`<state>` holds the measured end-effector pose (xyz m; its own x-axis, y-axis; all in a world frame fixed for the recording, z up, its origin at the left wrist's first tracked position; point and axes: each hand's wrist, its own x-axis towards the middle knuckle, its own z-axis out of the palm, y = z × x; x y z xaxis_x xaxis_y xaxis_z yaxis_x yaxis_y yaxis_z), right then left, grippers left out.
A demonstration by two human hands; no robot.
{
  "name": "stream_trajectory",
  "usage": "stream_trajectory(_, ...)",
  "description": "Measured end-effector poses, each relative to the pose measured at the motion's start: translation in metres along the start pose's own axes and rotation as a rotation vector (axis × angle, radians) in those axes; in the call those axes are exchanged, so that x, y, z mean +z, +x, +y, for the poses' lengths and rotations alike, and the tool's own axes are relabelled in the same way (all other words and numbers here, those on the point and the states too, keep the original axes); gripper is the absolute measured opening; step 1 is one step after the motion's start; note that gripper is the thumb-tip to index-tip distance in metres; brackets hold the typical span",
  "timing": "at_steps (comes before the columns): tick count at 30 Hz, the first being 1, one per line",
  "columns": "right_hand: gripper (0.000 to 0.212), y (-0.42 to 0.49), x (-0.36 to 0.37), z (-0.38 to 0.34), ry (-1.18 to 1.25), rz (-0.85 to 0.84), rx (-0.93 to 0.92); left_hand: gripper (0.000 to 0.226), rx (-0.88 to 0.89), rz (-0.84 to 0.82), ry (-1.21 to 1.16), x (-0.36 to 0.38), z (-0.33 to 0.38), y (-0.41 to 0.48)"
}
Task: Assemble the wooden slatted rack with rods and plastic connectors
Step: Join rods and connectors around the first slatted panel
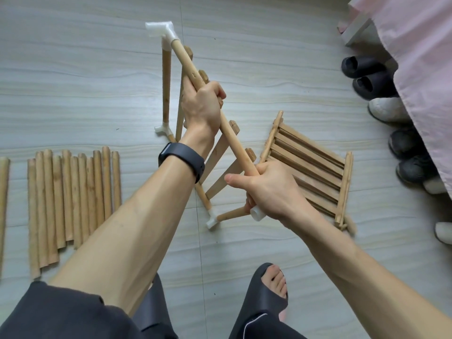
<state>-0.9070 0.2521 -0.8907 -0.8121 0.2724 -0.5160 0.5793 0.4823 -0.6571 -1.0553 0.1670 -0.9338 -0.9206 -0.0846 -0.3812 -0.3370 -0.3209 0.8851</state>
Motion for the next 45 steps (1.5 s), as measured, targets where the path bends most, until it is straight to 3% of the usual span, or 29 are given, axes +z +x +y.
stream_trajectory(5,0.035,0.004,0.0,0.002,0.007,0.07,0.035,0.042,0.057,0.075,0.031,-0.001,-0.001,0.001)
stream_trajectory(9,0.043,0.004,-0.002,0.002,0.003,-0.023,0.029,0.064,-0.034,-0.059,-0.025,-0.004,0.0,0.005)
stream_trajectory(17,0.049,0.008,-0.007,-0.002,0.056,0.03,0.034,0.041,0.041,0.043,0.09,0.005,-0.003,0.004)
stream_trajectory(22,0.044,0.01,-0.004,0.002,0.113,0.039,0.008,0.052,0.061,0.013,0.105,0.005,0.0,0.003)
stream_trajectory(24,0.047,0.008,-0.004,0.004,0.167,0.019,-0.009,0.054,0.058,0.0,0.112,0.005,0.002,0.002)
stream_trajectory(28,0.074,0.009,-0.01,0.012,0.286,0.025,0.034,0.057,0.077,-0.019,0.138,0.009,0.003,-0.004)
stream_trajectory(31,0.097,0.016,-0.009,0.023,0.346,0.161,0.046,0.052,0.086,0.005,0.173,0.013,0.002,-0.007)
stream_trajectory(33,0.085,0.019,-0.009,0.03,0.561,0.209,-0.02,0.053,0.088,0.014,0.201,0.014,0.0,-0.008)
stream_trajectory(36,0.083,0.02,-0.009,0.037,0.92,0.025,-0.136,0.055,0.091,0.013,0.223,0.013,-0.001,-0.007)
stream_trajectory(40,0.086,0.019,-0.007,0.038,1.016,-0.077,-0.236,0.038,0.1,0.024,0.208,0.014,-0.001,-0.006)
stream_trajectory(45,0.085,0.014,-0.001,0.043,0.984,0.069,-0.327,0.032,0.105,0.033,0.224,0.018,-0.005,-0.007)
